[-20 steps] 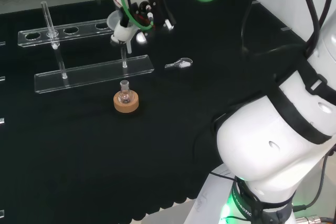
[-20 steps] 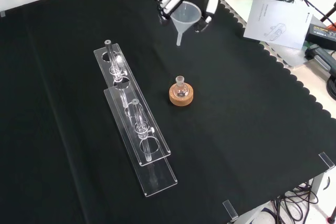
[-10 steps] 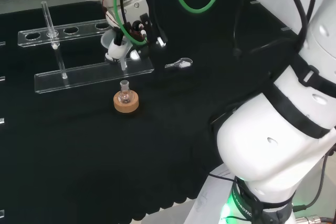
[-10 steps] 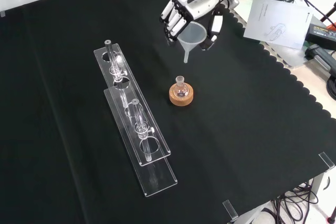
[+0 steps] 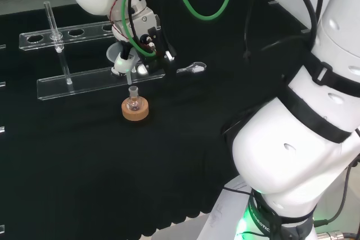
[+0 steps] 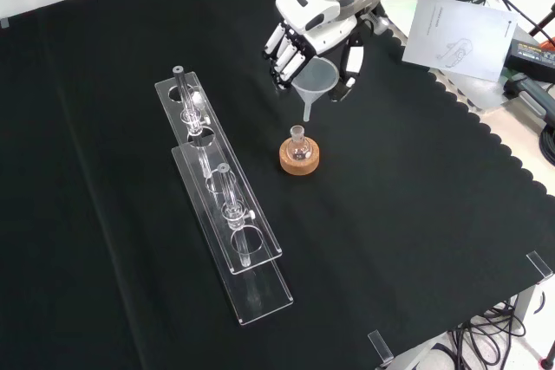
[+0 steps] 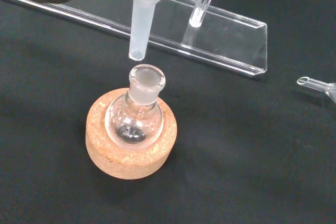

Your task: Place the funnel on the round-bottom flask.

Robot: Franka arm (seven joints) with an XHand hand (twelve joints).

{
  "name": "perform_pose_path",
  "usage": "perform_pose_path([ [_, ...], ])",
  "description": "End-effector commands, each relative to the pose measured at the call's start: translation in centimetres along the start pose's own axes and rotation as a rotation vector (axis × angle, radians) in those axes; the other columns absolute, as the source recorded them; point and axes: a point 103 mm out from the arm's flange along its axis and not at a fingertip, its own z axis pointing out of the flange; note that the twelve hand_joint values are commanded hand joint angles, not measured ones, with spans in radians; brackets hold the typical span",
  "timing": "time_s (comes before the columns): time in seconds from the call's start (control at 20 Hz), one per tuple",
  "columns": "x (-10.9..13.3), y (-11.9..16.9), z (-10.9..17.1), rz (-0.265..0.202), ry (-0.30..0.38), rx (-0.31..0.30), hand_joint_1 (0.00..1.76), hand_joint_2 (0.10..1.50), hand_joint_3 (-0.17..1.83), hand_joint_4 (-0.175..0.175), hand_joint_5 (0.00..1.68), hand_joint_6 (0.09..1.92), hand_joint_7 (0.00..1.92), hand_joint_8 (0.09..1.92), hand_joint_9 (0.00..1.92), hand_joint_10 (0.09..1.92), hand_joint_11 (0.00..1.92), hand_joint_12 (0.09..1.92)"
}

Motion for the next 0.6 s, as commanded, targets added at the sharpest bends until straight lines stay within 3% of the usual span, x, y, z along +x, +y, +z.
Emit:
perform_pose_path([
  [0.05, -0.1, 1.2, 1.1, 0.0, 0.0, 0.025, 0.84, 0.74, 0.58, -0.044, 0.62, 0.68, 0.68, 0.76, 1.02, 0.59, 0.68, 1.23],
  [0.6, -0.9, 2.4, 2.2, 0.009, 0.011, 0.04, 0.84, 0.74, 0.58, -0.046, 0.62, 0.69, 0.68, 0.77, 1.01, 0.6, 0.68, 1.23],
])
